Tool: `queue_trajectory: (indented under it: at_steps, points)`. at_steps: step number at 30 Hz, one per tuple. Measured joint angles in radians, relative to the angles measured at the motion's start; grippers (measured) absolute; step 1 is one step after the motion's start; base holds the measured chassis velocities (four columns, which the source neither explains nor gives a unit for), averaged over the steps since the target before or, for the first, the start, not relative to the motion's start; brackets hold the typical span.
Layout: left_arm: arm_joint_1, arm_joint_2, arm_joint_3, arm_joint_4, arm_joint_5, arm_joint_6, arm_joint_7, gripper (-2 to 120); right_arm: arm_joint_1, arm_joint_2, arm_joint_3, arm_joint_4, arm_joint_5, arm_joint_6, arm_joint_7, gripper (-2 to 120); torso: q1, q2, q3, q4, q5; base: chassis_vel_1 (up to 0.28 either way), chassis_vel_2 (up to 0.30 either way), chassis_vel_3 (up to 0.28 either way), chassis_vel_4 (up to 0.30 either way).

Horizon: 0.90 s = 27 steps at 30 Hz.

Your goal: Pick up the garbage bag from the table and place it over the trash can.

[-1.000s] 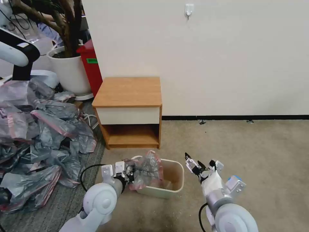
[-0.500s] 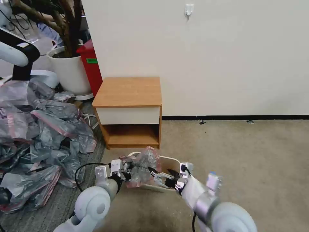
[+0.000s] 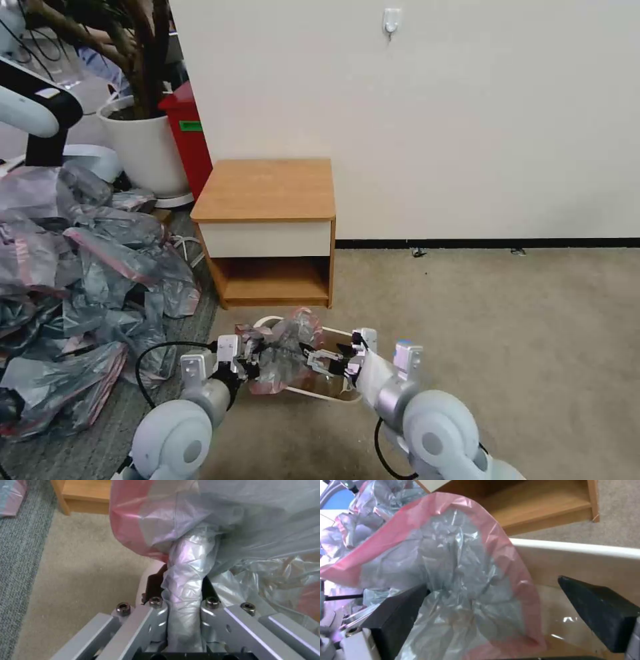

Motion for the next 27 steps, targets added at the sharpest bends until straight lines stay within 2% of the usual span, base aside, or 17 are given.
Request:
queue_trajectory:
  at_steps: [6, 17, 23, 26, 27]
  points:
    - [0.003, -0.001, 0.000, -0.007, 0.001, 0.000, 0.001, 7, 0.045, 0.011, -0.038, -0.066, 0.012, 0.009, 0.007, 100, 0.000, 0.000, 0.000, 0.0000, 0.0000, 0.000, 0.000, 0.000, 0.000]
    - [0.001, -0.004, 0.002, -0.004, 0.000, 0.000, 0.000, 7, 0.090, 0.009, -0.064, -0.110, 0.041, 0.016, 0.007, 97, 0.000, 0.000, 0.000, 0.0000, 0.0000, 0.000, 0.000, 0.000, 0.000]
    - [-0.005, -0.005, 0.007, 0.002, 0.000, 0.000, -0.001, 7, 0.088, 0.013, -0.065, -0.114, 0.043, 0.025, 0.006, 88, 0.000, 0.000, 0.000, 0.0000, 0.0001, 0.000, 0.000, 0.000, 0.000]
    - [-0.006, -0.008, 0.009, 0.005, 0.000, 0.000, -0.002, 7, 0.083, 0.018, -0.063, -0.114, 0.040, 0.033, 0.005, 76, 0.000, 0.000, 0.000, 0.0000, 0.0001, 0.000, 0.000, 0.000, 0.000]
    - [-0.006, -0.008, 0.009, 0.005, 0.000, 0.000, -0.002, 7, 0.083, 0.018, -0.063, -0.114, 0.040, 0.033, 0.005, 76, 0.000, 0.000, 0.000, 0.0000, 0.0001, 0.000, 0.000, 0.000, 0.000]
